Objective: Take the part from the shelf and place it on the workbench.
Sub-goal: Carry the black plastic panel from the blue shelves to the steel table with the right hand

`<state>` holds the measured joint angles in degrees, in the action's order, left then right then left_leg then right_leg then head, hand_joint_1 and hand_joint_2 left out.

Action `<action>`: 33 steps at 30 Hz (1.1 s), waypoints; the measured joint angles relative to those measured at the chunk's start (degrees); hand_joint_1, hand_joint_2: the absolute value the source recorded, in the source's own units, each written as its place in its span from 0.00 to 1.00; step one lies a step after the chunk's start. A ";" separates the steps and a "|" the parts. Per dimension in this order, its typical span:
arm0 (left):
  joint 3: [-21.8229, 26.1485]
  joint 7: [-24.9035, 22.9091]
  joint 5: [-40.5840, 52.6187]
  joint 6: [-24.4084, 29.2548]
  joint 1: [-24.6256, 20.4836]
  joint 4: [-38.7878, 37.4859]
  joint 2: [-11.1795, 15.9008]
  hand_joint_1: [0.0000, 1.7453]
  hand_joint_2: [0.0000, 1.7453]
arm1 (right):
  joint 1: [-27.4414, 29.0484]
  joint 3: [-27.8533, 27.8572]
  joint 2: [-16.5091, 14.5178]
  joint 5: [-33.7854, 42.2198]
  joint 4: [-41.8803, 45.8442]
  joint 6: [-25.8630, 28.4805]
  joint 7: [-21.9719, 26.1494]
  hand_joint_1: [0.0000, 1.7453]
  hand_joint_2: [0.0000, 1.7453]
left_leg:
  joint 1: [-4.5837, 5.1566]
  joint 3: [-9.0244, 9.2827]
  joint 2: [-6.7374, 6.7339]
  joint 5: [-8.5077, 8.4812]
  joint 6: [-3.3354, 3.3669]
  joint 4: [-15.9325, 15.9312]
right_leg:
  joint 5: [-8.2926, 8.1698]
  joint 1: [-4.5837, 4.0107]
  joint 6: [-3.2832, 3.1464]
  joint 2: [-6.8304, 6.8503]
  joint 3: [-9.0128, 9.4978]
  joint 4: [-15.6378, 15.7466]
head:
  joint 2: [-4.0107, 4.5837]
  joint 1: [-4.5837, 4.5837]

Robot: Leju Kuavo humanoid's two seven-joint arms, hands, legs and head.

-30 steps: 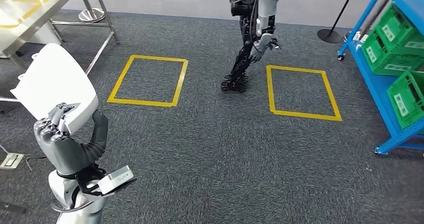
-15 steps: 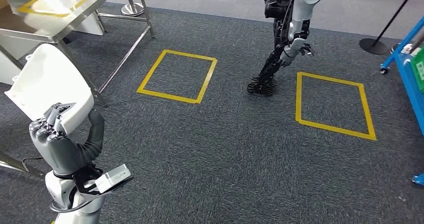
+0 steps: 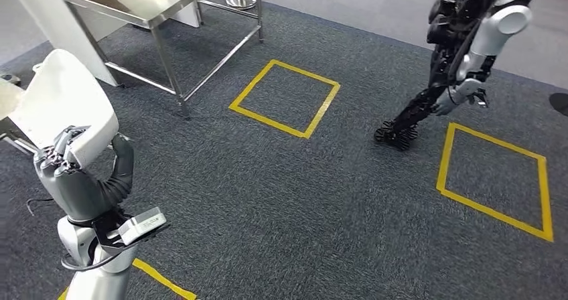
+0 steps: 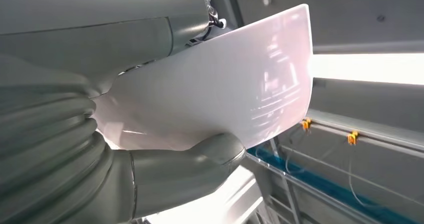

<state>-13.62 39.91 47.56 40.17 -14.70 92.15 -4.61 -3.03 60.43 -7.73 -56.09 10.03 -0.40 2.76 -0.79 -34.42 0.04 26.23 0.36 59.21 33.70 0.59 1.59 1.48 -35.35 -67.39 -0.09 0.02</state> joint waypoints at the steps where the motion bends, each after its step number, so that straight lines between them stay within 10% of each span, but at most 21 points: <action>1: 0.03 -0.01 0.00 0.00 -0.14 -0.10 0.03 1.00 1.00 | 0.04 -0.01 0.03 -0.09 -0.01 -0.10 0.03 0.00 0.00 | 0.04 -0.12 0.82 -0.07 0.17 0.01 | 1.55 0.00 0.05 -0.78 -2.05 -3.89 | 0.00 -0.09; 3: 0.13 -0.01 -0.08 0.00 -0.25 -0.37 0.23 1.00 1.00 | 0.10 -0.02 0.11 0.00 -0.01 -0.13 -0.04 0.00 0.00 | 0.14 -0.26 2.59 -0.20 0.26 0.04 | 1.90 -0.05 -0.10 -1.12 -4.39 -7.69 | 0.00 -0.10; 7: 0.25 -0.02 -0.70 0.00 -1.12 -0.98 0.83 1.00 1.00 | -0.03 -0.01 0.34 0.56 0.00 0.02 -0.44 0.00 0.00 | 0.11 -0.36 6.04 -0.59 -0.28 0.06 | -5.08 -0.24 -1.36 -4.40 1.00 4.89 | 0.00 -0.12; 11: 0.26 -0.01 -0.86 0.00 -1.67 -1.38 1.25 1.00 1.00 | -0.30 0.02 0.50 0.96 -0.01 0.17 -0.47 0.00 0.00 | -0.18 -0.91 8.19 -1.08 -1.73 -0.17 | -6.06 -0.55 -1.92 -4.42 2.67 8.67 | 0.00 -0.26; 14: 0.29 -0.01 -1.01 0.00 -1.91 -1.47 1.77 1.00 1.00 | -0.27 0.05 0.40 1.36 -0.01 0.50 -0.41 0.00 0.00 | 0.17 -2.86 4.48 1.11 -2.29 3.25 | -6.66 -0.16 -2.95 -2.18 3.02 9.64 | 0.00 0.09; 17: 0.25 0.06 -1.23 0.00 -2.13 -1.86 1.87 1.00 1.00 | 0.04 0.25 0.40 1.71 0.00 0.75 -0.36 0.00 0.00 | 0.07 -7.55 0.87 6.01 -2.82 13.34 | -6.56 -0.32 -3.37 0.35 3.00 9.68 | 0.00 0.46; 19: 0.25 0.07 -1.30 0.00 -2.11 -2.11 1.92 1.00 1.00 | 0.10 0.44 0.39 1.87 -0.01 0.80 -0.36 0.00 0.00 | -0.19 -7.63 0.26 5.42 -3.22 14.27 | -6.43 -0.25 -3.24 2.03 3.00 9.61 | 0.00 0.46; 21: 0.24 0.07 -1.31 0.00 -2.24 -2.21 1.97 1.00 1.00 | 0.07 0.58 0.38 1.96 -0.01 0.85 -0.34 0.00 0.00 | -0.39 -3.68 -1.71 2.21 -3.46 7.31 | -6.09 -0.16 -2.74 3.52 3.13 9.30 | 0.00 0.47; 24: 0.24 0.07 -1.20 0.00 -2.48 -2.17 1.78 1.00 1.00 | 0.04 0.87 0.42 1.97 0.00 0.90 -0.33 0.00 0.00 | -0.17 0.20 -4.12 0.32 -2.54 0.25 | -5.36 -0.54 -1.63 5.21 3.33 8.59 | 0.00 0.35; 26: 0.27 0.03 -1.10 0.00 -2.36 -2.05 1.70 1.00 1.00 | -0.02 1.05 0.44 1.96 0.00 0.87 -0.28 0.00 0.00 | -0.04 0.07 -2.66 0.25 -1.56 0.36 | -5.19 -0.53 -1.05 6.33 3.64 8.62 | 0.00 0.23; 29: 0.33 0.02 -1.02 0.00 -2.12 -1.41 1.62 1.00 1.00 | 0.00 1.15 0.45 1.91 -0.01 0.67 0.05 0.00 0.00 | -0.42 -0.05 -0.62 -0.13 -0.57 0.16 | -2.72 -0.01 -0.10 3.24 2.66 5.38 | 0.00 0.05; 33: 0.36 0.03 -1.04 0.00 -1.73 -1.18 1.49 1.00 1.00 | 0.31 1.28 0.45 1.74 -0.02 0.43 0.48 0.00 0.00 | -0.50 -0.44 2.43 -0.39 -0.11 0.16 | 2.60 0.18 0.25 -1.02 -3.90 -7.71 | 0.00 -0.34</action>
<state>-13.26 39.93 46.52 40.17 -16.44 90.97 -3.11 -2.72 61.71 -7.28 -54.34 10.01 0.03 3.24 -1.29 -34.85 2.47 25.83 0.25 59.37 36.31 0.77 1.84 0.46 -39.25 -75.10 -0.09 -0.32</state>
